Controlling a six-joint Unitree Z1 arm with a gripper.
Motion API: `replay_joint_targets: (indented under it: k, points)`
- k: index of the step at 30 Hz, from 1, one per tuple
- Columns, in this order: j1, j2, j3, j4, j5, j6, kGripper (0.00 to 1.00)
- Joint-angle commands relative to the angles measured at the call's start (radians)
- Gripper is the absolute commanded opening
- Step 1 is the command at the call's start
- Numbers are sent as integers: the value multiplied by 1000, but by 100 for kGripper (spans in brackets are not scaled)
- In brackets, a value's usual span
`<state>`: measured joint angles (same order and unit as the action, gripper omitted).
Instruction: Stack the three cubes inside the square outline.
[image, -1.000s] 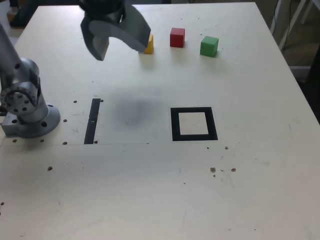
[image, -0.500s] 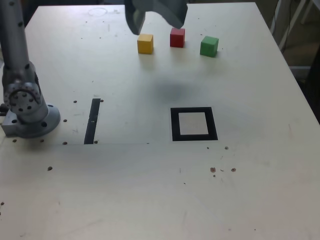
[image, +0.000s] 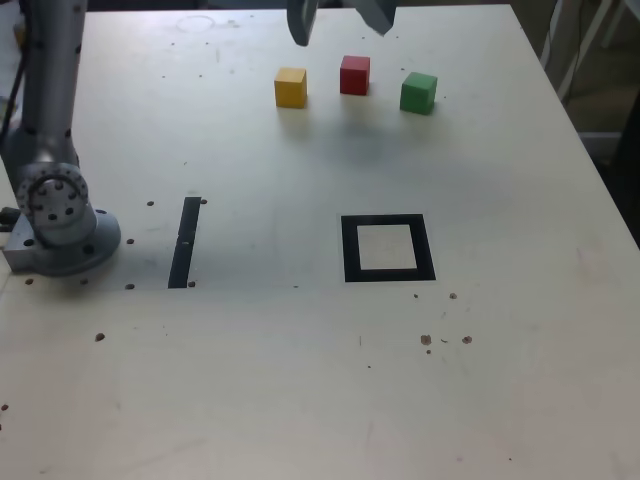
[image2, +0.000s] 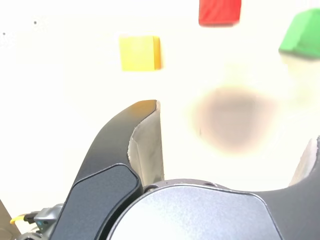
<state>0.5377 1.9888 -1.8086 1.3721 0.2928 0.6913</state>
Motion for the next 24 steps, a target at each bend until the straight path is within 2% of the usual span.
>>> replay_joint_targets:
  k: [1,16,24]
  points:
    - [18,27,-20,2,-6,11,99]
    - [145,184,-124,-14,-56,80,99]
    - [146,267,-136,-34,-54,87,98]
